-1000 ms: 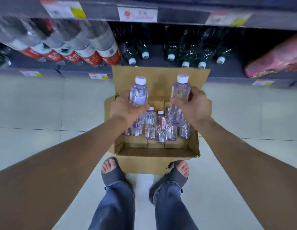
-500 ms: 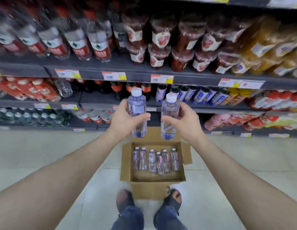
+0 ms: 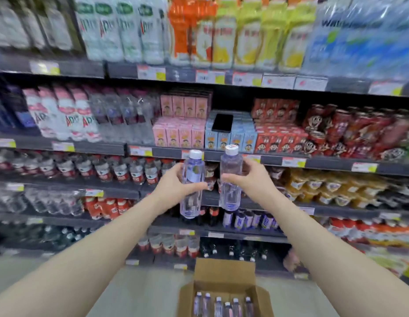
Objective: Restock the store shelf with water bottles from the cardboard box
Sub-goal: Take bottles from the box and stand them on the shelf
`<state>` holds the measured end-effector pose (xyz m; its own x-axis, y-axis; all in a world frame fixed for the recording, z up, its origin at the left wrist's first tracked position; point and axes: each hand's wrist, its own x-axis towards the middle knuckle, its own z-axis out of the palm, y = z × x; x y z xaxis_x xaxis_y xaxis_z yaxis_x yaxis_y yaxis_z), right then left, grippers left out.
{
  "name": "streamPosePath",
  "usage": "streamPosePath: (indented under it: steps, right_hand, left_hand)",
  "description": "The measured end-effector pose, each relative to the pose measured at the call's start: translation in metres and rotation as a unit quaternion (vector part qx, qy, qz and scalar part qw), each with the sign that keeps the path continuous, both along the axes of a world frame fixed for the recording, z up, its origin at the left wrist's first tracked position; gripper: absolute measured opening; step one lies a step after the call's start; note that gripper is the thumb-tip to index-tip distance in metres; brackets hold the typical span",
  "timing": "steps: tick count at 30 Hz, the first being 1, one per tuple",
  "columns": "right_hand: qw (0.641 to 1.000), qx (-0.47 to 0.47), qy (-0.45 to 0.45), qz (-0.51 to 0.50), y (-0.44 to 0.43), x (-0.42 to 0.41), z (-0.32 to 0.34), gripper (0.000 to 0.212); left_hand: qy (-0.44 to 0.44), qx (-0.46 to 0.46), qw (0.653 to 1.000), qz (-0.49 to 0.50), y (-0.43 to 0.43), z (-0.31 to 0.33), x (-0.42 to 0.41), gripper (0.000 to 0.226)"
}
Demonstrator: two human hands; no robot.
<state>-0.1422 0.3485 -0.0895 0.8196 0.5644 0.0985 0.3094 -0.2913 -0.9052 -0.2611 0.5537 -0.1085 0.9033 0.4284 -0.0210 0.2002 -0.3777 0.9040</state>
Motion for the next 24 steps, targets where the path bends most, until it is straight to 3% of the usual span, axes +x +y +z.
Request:
streamPosePath:
  steps: [2, 5, 8, 10, 11, 12, 13, 16, 17, 20, 24]
  right_hand:
    - [1.000, 0.006, -0.025, 0.013, 0.003, -0.018, 0.029, 0.107]
    - [0.997, 0.034, -0.051, 0.045, 0.009, -0.050, 0.074, 0.096]
    - [0.994, 0.062, -0.066, 0.060, 0.020, -0.084, 0.118, 0.101]
    - [0.991, 0.078, -0.074, 0.082, 0.032, -0.104, 0.146, 0.072]
    - [0.988, 0.087, -0.084, 0.096, 0.038, -0.113, 0.160, 0.055]
    - [0.985, 0.094, -0.095, 0.108, 0.043, -0.123, 0.173, 0.045]
    - [0.982, 0.102, -0.107, 0.121, 0.049, -0.133, 0.185, 0.041]
    - [0.975, 0.124, -0.115, 0.142, 0.070, -0.163, 0.215, 0.036]
    - [0.973, 0.130, -0.119, 0.149, 0.080, -0.173, 0.224, 0.036]
    - [0.966, 0.142, -0.126, 0.175, 0.111, -0.210, 0.252, 0.043]
    - [0.955, 0.141, -0.151, 0.214, 0.154, -0.256, 0.280, 0.024]
  left_hand:
    - [-0.020, 0.009, 1.000, 0.008, -0.001, 0.033, -0.024, 0.093]
    - [-0.062, 0.028, 0.996, 0.050, -0.005, 0.081, -0.062, 0.108]
    - [-0.108, 0.022, 0.989, 0.095, 0.000, 0.123, -0.104, 0.114]
    - [-0.119, 0.017, 0.986, 0.118, 0.006, 0.150, -0.132, 0.097]
    - [-0.131, 0.021, 0.983, 0.130, 0.008, 0.166, -0.147, 0.077]
    - [-0.145, 0.012, 0.980, 0.134, 0.011, 0.179, -0.162, 0.058]
    - [-0.157, 0.013, 0.978, 0.135, 0.015, 0.192, -0.176, 0.055]
    - [-0.161, 0.048, 0.974, 0.150, 0.029, 0.220, -0.216, 0.096]
    - [-0.161, 0.064, 0.972, 0.161, 0.037, 0.227, -0.231, 0.100]
    - [-0.170, 0.081, 0.962, 0.196, 0.059, 0.249, -0.274, 0.092]
    - [-0.185, 0.094, 0.951, 0.229, 0.096, 0.267, -0.323, 0.094]
